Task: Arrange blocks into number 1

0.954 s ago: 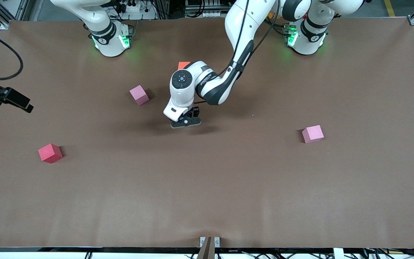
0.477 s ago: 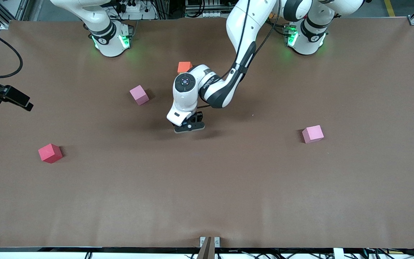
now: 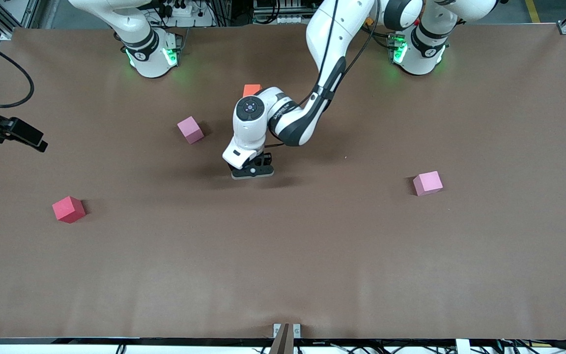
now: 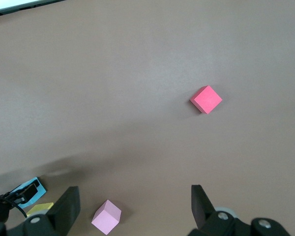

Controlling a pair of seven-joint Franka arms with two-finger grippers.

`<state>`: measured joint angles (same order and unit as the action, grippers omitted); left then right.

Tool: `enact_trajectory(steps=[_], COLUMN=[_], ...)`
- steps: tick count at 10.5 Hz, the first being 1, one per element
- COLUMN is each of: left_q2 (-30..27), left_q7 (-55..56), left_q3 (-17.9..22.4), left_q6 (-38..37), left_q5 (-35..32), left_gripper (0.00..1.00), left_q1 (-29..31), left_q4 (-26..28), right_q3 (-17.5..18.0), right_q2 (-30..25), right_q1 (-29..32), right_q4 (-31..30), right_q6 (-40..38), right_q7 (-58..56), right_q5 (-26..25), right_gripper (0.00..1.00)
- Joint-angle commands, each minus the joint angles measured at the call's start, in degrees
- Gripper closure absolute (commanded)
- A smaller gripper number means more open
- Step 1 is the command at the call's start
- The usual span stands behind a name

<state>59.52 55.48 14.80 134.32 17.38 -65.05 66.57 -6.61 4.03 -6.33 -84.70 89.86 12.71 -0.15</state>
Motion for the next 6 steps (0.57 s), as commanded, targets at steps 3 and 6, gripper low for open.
enact_trajectory(steps=[3,6], left_q2=[1.7,1.2], left_q7=[-0.1,-0.1], left_q3=[0.8,0.8], left_q6=[0.6,-0.7], left_q5=[-0.3,-0.4], left_gripper=[1.00,1.00], left_q1=[-1.0,-2.3], left_q4=[-2.1,-1.8], right_q3=[1.8,4.0], right_q2=[3.4,-0.1], right_q1=[1.0,2.9], right_q4=[0.2,-6.7], right_q6=[3.9,7.3], right_q7=[-1.0,-6.9], right_q5=[1.4,1.3], right_gripper=[0.00,0.00])
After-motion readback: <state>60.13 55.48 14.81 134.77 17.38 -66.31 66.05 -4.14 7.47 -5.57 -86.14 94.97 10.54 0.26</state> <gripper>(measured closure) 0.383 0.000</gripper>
